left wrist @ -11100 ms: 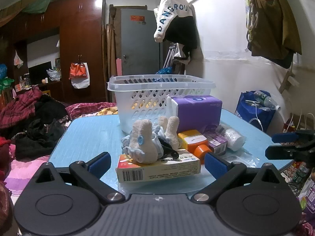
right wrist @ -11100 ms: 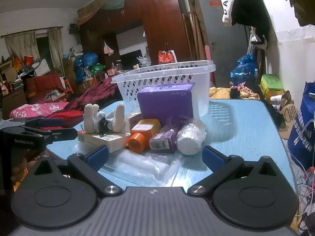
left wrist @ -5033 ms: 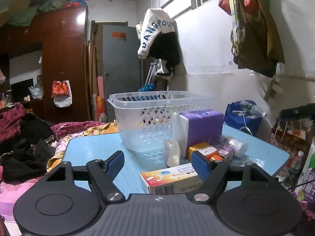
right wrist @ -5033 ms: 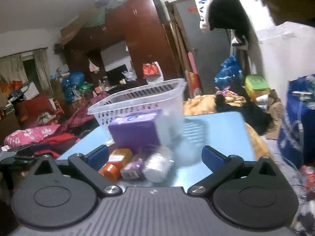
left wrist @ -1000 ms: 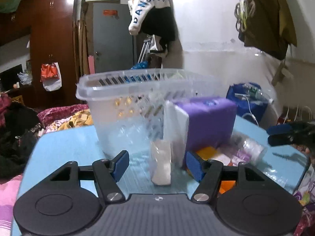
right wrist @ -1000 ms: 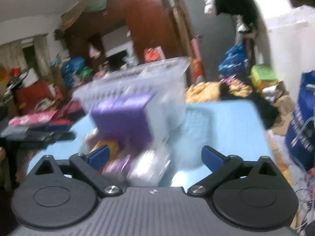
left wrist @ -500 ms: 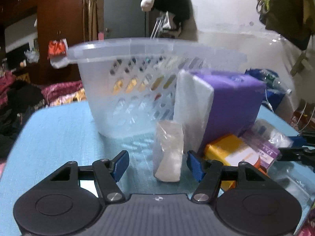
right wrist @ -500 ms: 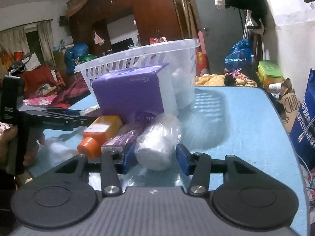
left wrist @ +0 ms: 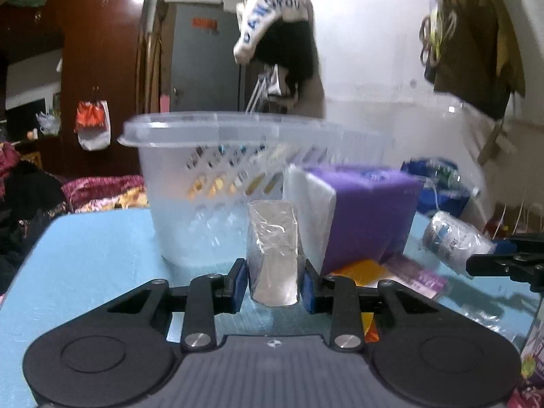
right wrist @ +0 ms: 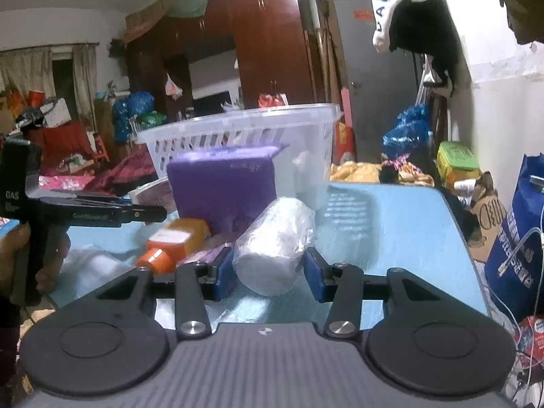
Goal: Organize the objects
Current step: 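Grasp the plastic-wrapped white roll with the left tool and lift it, then lower the white roll into the basket and open the left tool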
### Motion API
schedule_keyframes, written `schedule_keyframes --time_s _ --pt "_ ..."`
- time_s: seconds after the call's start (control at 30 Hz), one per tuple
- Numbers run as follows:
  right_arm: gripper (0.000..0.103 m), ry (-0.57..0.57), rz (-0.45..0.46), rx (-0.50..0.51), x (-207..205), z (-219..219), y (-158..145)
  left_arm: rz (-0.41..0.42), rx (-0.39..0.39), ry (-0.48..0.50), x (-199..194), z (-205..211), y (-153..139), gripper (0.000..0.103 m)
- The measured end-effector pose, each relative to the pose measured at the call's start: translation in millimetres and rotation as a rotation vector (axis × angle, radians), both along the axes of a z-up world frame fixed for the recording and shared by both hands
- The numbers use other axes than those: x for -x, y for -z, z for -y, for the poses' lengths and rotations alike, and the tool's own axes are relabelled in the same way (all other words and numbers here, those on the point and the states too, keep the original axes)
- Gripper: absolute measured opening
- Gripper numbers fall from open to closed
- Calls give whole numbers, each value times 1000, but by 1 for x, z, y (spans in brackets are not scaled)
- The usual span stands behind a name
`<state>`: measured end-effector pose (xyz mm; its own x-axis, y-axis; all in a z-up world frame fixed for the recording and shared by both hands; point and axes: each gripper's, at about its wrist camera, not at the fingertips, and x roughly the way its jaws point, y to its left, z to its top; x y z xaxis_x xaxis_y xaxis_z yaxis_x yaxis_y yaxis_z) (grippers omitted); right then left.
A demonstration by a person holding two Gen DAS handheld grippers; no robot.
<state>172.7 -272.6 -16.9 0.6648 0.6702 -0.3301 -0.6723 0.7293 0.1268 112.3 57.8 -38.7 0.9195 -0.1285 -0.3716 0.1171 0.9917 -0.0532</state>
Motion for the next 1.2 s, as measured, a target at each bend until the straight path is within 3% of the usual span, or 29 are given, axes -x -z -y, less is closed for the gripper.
schedule_keyframes --time_s 0.1,0.17,0.27,0.4,0.5,0.63,0.77,1.2 --pt "49 -9 12 -37 1 5 -7 70 35 18 16 -5 -12 36" --pt "49 -24 36 -50 3 5 -17 121 86 86 26 -13 -27 36" --pt "49 -38 90 -54 2 -3 -42 153 75 64 25 -20 -59 36" --pt "49 -37 125 -28 -23 -32 -86 126 36 5 -13 -20 -101 36" --pt "48 -25 53 8 -67 -67 -107 96 7 -50 -47 -15 -117 36" --pt "48 68 11 150 -109 -113 -108 -7 -32 -110 -88 -6 -115 36" --pt "48 81 -28 142 -125 -116 -103 -61 -38 -128 -107 -7 -107 36" --pt "49 72 -24 169 -124 -114 -98 -76 -21 -137 -105 -11 -102 36"
